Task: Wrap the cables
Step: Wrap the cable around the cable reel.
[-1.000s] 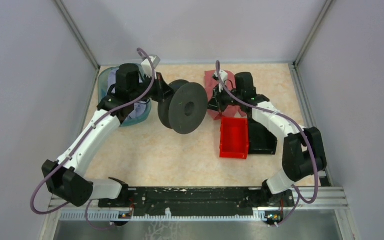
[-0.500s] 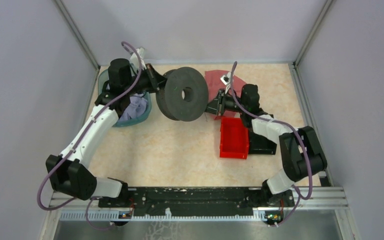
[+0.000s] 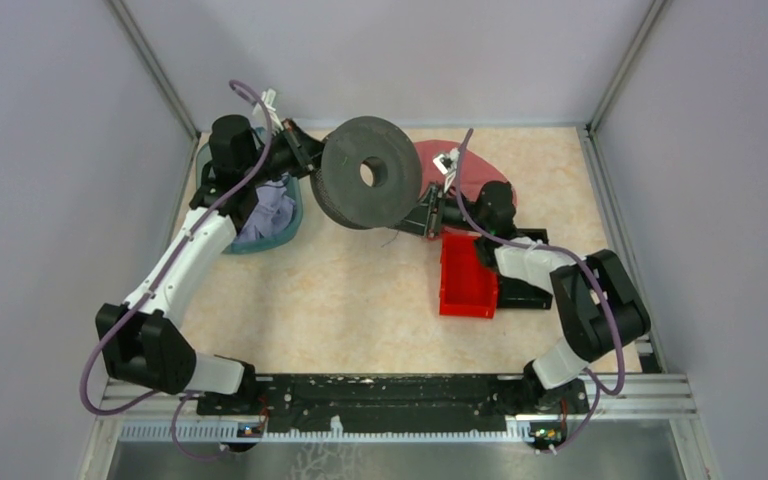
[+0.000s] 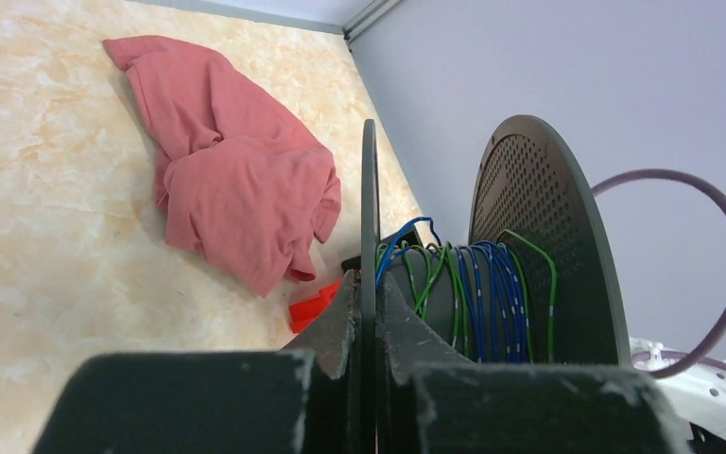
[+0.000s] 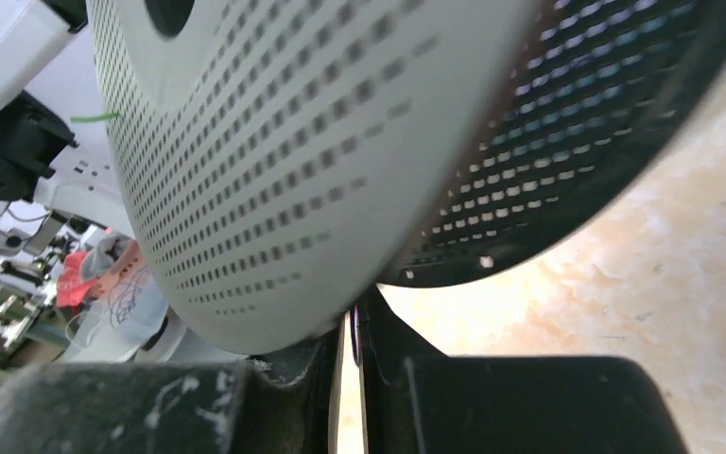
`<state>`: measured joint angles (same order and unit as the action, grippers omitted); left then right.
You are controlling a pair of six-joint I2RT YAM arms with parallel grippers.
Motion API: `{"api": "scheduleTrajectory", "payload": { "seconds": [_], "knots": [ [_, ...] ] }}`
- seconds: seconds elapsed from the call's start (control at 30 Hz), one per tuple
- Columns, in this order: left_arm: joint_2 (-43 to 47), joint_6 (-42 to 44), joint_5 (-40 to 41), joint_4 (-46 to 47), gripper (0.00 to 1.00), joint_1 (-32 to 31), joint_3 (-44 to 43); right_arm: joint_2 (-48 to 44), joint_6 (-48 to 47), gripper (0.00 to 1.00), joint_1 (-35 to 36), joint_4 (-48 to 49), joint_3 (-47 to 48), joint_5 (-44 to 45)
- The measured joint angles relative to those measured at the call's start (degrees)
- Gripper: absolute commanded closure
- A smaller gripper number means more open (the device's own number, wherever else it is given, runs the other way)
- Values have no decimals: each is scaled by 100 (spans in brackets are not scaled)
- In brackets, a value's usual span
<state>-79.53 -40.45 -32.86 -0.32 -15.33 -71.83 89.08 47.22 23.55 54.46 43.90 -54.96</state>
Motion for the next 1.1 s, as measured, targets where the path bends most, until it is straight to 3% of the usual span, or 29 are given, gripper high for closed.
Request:
{"api": "scheduleTrajectory", "payload": {
  "seconds": [0.37, 0.6, 0.73, 1.1],
  "knots": [
    [-72, -44, 149, 103, 100, 4, 42, -2, -463, 80, 267, -299, -15, -299],
    [-72, -50, 177, 94, 100, 7, 101, -2, -404, 88, 267, -225, -44, -295],
    [-72, -155, 138, 184, 100, 11, 166, -2, 24, 96, 269, 577, -313, -120],
    [-81, -699, -66, 675, 100, 61, 409, 345, 986, 100, 271, 2142, -479, 356]
  ]
}}
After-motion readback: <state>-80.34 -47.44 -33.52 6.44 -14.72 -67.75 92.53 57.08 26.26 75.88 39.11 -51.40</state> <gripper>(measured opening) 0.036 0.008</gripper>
